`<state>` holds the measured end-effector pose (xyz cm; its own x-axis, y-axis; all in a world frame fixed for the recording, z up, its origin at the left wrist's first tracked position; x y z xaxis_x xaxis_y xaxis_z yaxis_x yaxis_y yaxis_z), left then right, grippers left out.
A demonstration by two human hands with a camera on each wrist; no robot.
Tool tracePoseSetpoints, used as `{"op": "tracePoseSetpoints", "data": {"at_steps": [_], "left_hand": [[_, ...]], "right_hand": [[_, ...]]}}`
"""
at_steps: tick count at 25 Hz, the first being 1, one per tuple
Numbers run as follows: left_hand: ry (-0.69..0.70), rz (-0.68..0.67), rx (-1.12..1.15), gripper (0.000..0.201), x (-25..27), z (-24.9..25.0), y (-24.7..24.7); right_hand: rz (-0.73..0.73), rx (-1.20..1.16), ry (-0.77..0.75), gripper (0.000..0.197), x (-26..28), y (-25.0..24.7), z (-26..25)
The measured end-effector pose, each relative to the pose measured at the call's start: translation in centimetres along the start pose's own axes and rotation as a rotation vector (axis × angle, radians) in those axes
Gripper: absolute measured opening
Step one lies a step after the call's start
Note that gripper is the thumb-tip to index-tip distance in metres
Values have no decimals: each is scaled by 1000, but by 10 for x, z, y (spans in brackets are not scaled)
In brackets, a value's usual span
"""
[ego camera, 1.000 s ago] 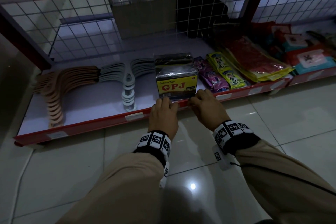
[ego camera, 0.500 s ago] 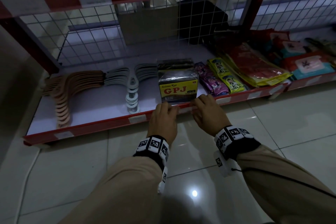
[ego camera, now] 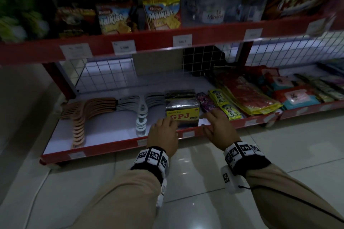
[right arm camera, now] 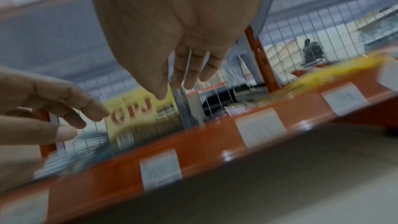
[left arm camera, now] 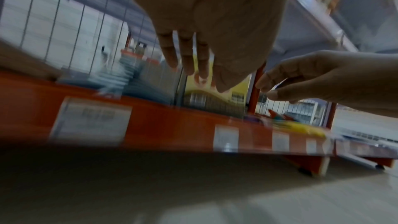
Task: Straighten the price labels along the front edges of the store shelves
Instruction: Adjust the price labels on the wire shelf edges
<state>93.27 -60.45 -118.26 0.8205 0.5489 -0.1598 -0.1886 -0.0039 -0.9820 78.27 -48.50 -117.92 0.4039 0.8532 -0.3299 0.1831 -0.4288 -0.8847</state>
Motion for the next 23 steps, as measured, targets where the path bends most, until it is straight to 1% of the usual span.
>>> {"op": "tracePoseSetpoints", "data": {"at_steps": [3, 5, 6, 8, 11, 14, 18, 21, 23], "left_hand": [[105, 152, -60, 29, -21, -3, -60], [135, 306, -76, 24, -32, -9, -106], [144, 388, -72, 23, -37, -12, -129], [153, 498, -75, 27, -44, -17, -163], [169, 589, -73, 34, -51, -18, -198], [200, 624, -80, 34, -57, -17, -218], [185, 552, -115, 36, -66, -20, -225], [182, 559, -101, 38, -67, -21, -222], [158, 569, -90, 42, -67, -20, -218]], "right_hand": [[217, -41, -97, 19, -29, -44, -22], [348, -42, -151, 19, -50, -71, -41], [397, -35, -181, 21, -62, -85, -52], [468, -22, -242, 24, -83, -105, -73], [560, 26, -281, 26, -109, -127, -94], [613, 134, -256, 28, -121, -139, -96], [613, 291, -244, 25, -125, -143, -96], [606, 314, -187, 30, -126, -142, -100], [603, 297, -147, 35, -129, -143, -103]]}}
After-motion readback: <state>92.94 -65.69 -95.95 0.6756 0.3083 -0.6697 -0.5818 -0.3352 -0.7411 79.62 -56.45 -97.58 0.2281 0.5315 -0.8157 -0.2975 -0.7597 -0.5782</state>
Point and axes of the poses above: each hand's wrist, its own x-axis away from the middle knuckle, its own y-axis out of the palm, z = x × y, the point moved 3 cm from there along -x, towards the middle knuckle, and after that the axes turned 2 degrees about -y, right-handed, at the moved point
